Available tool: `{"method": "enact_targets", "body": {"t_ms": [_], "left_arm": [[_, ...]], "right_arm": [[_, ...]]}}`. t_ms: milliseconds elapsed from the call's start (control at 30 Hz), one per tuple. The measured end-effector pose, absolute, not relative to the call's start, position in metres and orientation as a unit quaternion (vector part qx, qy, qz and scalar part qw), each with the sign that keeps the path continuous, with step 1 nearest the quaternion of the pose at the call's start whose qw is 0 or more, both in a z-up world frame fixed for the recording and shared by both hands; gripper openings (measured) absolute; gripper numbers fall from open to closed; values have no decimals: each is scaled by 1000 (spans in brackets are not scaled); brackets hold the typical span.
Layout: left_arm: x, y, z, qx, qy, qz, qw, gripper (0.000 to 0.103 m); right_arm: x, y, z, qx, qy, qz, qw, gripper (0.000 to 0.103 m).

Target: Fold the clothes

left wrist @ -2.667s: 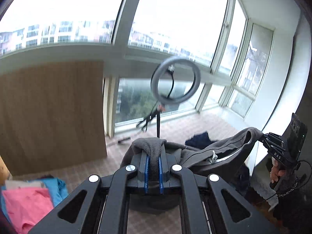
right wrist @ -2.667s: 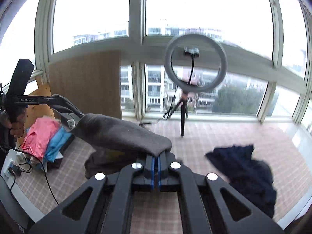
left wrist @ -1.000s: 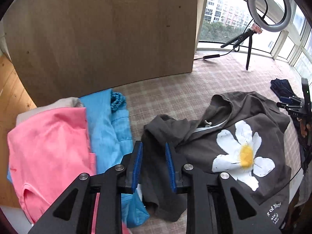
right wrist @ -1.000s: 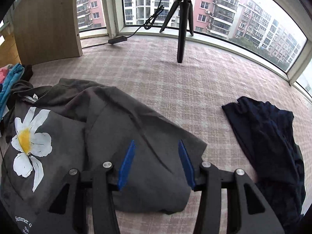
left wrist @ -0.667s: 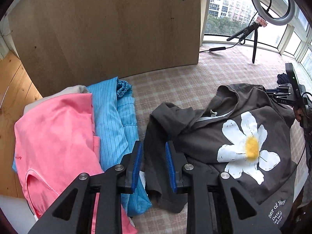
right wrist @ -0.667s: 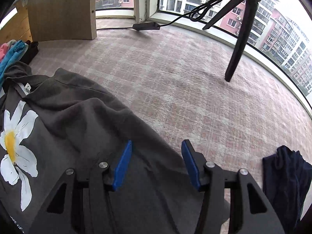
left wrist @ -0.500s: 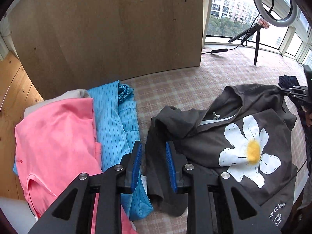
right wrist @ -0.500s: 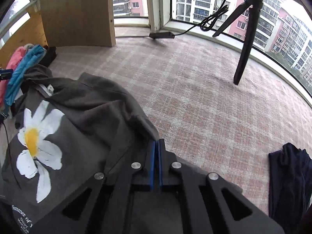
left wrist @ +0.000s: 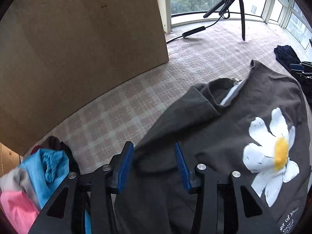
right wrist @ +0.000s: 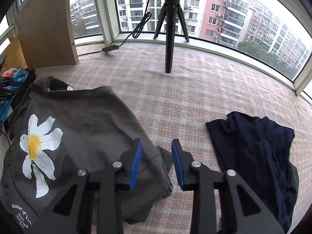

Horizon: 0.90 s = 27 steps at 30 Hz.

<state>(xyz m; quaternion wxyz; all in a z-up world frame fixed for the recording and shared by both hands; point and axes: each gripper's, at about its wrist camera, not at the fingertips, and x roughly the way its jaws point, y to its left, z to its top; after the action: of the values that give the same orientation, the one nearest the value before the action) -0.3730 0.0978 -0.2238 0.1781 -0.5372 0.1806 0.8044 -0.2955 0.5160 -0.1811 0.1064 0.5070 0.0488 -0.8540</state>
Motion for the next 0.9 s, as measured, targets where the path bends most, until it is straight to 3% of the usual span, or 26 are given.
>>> {"method": "enact_targets", "body": {"t_ms": [200,233,267,300,367,400,433,633,900], "left_arm": [[-389,102,-254,-562,187,784,186,39],[-389,101,-256,-563,182,784,186,30],[-388,100,-255,-564,171,786,188,14],[-387,99,-254,-565,160,787,189,6],[-383,97,-248,-560,145,795,184,2],[-378,96,-242,-552,141,801,181,2],[-372,95,-234,-544,135,808,183,2],[-315,79,-135,-456,118,867,163,1],[-185,42,69,-282,101,944,140,2]], "right_arm": [[-323,496,-219,532,56,-831,152,36],[-327,494,-223,534,60,-829,153,37],[-331,493,-226,533,60,-830,154,40],[-334,492,-229,531,60,-831,155,40],[-337,491,-229,536,46,-826,165,38],[-337,490,-228,542,37,-822,170,8],[-335,489,-227,548,30,-817,177,3],[-282,474,-155,466,44,-866,176,2],[-163,466,39,245,43,-954,166,2]]}}
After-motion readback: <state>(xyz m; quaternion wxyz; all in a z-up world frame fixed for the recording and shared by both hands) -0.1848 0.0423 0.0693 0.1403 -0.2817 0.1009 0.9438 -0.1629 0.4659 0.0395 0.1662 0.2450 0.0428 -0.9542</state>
